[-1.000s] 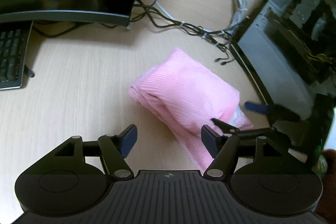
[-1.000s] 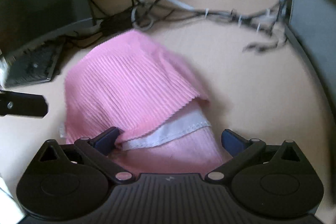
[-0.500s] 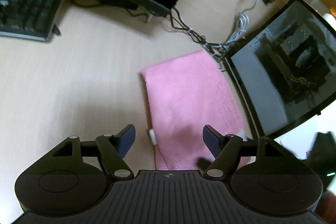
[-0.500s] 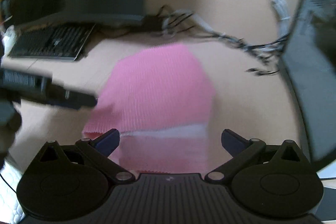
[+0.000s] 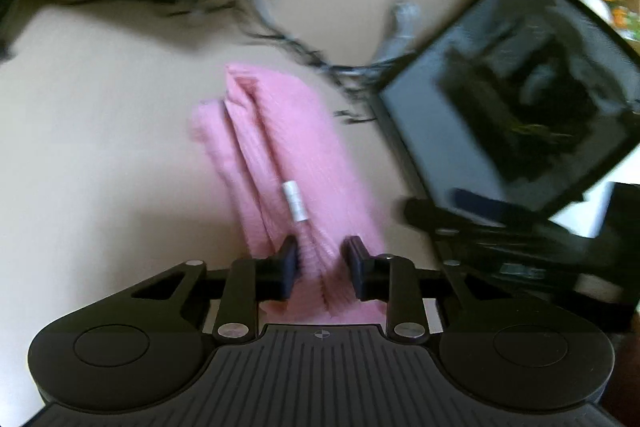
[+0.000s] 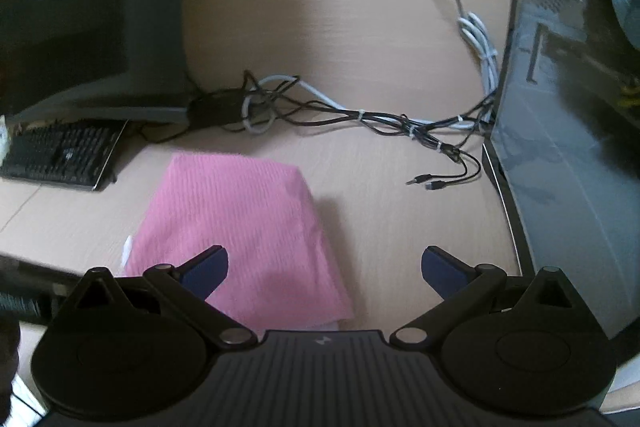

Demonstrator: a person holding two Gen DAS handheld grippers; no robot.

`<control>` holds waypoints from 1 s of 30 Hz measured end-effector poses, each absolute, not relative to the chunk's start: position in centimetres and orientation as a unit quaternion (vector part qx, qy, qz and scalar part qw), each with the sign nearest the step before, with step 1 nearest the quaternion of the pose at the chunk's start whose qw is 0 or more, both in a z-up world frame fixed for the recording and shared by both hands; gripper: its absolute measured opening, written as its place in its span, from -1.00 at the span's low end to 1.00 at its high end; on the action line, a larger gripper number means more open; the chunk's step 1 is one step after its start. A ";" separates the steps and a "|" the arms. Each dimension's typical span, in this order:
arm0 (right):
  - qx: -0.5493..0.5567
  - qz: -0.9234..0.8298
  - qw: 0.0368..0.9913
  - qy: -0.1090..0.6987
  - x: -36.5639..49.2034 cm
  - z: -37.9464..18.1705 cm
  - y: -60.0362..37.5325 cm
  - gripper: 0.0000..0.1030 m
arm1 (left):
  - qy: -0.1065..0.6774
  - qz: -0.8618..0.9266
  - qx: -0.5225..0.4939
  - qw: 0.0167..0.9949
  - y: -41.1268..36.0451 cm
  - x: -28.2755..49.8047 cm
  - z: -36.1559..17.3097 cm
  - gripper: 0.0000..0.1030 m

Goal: Fold clothes

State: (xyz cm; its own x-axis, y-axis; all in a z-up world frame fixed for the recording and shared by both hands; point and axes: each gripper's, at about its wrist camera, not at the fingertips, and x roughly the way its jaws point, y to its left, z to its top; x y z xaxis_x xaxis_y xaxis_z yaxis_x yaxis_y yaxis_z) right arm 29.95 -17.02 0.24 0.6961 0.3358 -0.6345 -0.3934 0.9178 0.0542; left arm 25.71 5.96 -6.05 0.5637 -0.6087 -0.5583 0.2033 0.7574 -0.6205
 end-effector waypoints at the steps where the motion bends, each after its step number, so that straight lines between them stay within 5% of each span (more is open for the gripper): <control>1: -0.037 0.201 0.918 0.339 30.5 -0.1 -17.3 1.00 | 0.403 -0.238 -0.245 0.849 5.4 25.9 -6.0 -0.44; 8: -0.057 0.226 0.906 0.352 32.7 -2.4 -17.0 1.00 | 0.454 -0.163 -0.217 0.849 4.9 26.2 -8.3 -0.27; 15: -0.046 0.248 0.905 0.342 33.4 -2.6 -17.6 1.00 | 0.417 -0.158 -0.231 0.865 6.4 25.2 -5.4 -0.09; 19: -0.022 0.275 0.901 0.334 33.6 -2.1 -18.0 0.98 | 0.391 -0.164 -0.246 0.872 7.7 26.9 -3.7 -0.16; 23: -0.026 0.322 0.887 0.328 32.4 -2.0 -17.5 0.34 | 0.410 -0.138 -0.243 0.868 7.6 30.4 -4.9 -0.39; 30: -0.096 0.338 0.869 0.349 32.7 -5.3 -15.0 0.44 | 0.429 -0.122 -0.200 0.872 5.9 36.7 -7.1 -0.43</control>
State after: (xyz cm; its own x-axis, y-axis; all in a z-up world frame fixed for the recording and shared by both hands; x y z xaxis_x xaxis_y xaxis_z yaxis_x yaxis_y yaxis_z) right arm 32.68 -15.02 -5.34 0.5284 0.5208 -0.6705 -0.6543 0.7531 0.0693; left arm 36.73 5.95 -7.09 0.6026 -0.3851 -0.6990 0.0413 0.8898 -0.4546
